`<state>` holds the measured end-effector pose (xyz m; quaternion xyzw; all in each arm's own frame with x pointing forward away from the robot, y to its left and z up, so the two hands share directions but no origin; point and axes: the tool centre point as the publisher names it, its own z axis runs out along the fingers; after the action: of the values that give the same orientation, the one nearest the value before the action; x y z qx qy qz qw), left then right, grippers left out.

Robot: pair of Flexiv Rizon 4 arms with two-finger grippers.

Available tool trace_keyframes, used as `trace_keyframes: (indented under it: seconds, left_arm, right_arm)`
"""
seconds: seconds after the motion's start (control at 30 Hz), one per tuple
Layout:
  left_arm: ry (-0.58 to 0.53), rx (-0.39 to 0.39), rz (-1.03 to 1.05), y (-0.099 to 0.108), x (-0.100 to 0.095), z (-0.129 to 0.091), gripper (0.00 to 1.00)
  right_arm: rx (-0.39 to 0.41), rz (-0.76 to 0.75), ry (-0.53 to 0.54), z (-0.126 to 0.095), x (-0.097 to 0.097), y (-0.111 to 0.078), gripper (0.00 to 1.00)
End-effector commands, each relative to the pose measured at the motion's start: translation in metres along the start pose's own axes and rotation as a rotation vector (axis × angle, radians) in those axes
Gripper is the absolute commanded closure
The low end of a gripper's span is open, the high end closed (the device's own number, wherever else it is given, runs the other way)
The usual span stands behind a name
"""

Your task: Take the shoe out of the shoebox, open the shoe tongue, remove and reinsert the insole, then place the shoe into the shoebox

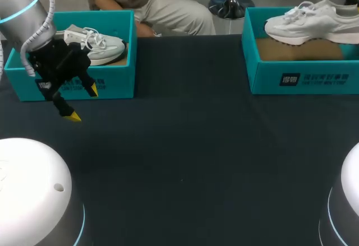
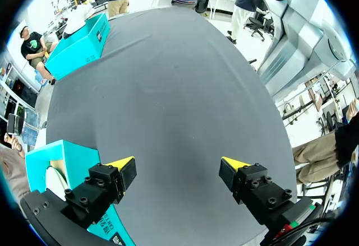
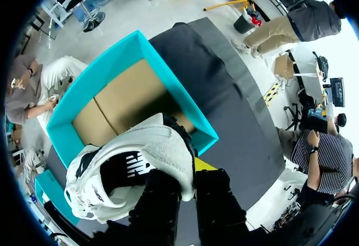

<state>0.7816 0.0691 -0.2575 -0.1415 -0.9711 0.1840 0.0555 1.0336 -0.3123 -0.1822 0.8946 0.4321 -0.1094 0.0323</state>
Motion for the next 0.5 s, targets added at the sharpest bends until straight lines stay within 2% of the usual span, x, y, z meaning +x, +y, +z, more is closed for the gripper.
trace_keyframes:
  seconds: [0.03, 0.5]
  left_arm:
    - [0.001, -0.003, 0.0, 0.0, 0.0, 0.0, 0.0]
    - [0.001, -0.003, 0.0, 0.0, 0.0, 0.0, 0.0]
  right_arm:
    - [-0.008, 0.003, 0.002, 0.007, 0.005, 0.001, 1.0]
    - [-0.004, 0.023, 0.0, 0.041, 0.014, 0.012, 1.0]
